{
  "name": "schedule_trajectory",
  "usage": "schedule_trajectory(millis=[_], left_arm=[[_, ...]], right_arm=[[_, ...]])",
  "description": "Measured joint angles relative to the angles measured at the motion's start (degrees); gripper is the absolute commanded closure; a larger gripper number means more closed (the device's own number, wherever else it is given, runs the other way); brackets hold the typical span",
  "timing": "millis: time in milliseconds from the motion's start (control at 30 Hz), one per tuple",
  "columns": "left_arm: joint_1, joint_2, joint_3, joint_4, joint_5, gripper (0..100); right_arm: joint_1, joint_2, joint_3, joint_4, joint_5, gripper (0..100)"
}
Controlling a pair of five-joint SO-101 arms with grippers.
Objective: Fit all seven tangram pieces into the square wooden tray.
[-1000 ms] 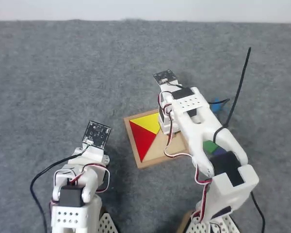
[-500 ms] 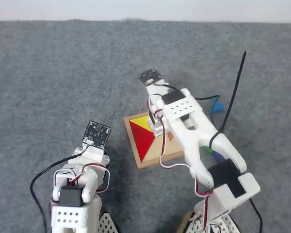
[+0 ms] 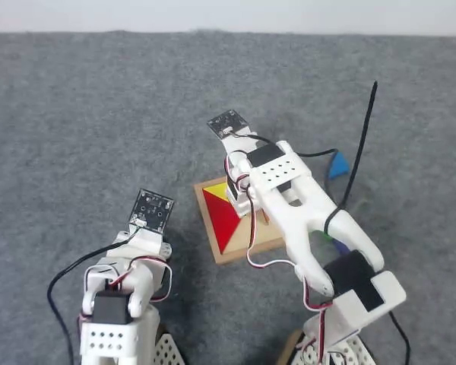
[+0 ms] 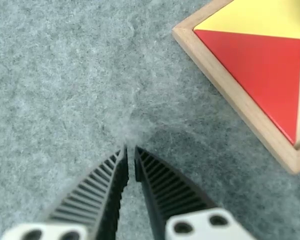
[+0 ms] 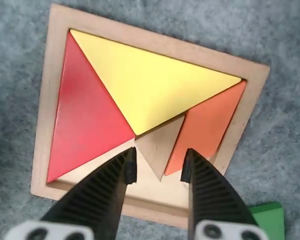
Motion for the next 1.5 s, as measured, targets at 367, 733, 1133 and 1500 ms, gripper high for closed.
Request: schedule_trajectory(millis=[367, 733, 1133, 1500], left_arm=[[0.0, 0.0, 0.0, 0.0, 0.0, 98], [0.0, 0.0, 0.0, 0.0, 0.0, 98], [0.0, 0.0, 0.0, 0.0, 0.0, 98], [0.0, 0.0, 0.0, 0.0, 0.0, 98]], right_arm=[[0.09, -1.05, 8.97, -5.71, 0.0, 98.3], [3.52, 0.97, 8.09, -8.35, 1.85, 98.3], [4.4, 7.47, 0.09, -8.26, 2.37, 98.5], [6.86, -5.98, 3.6, -8.35, 2.46, 98.3]])
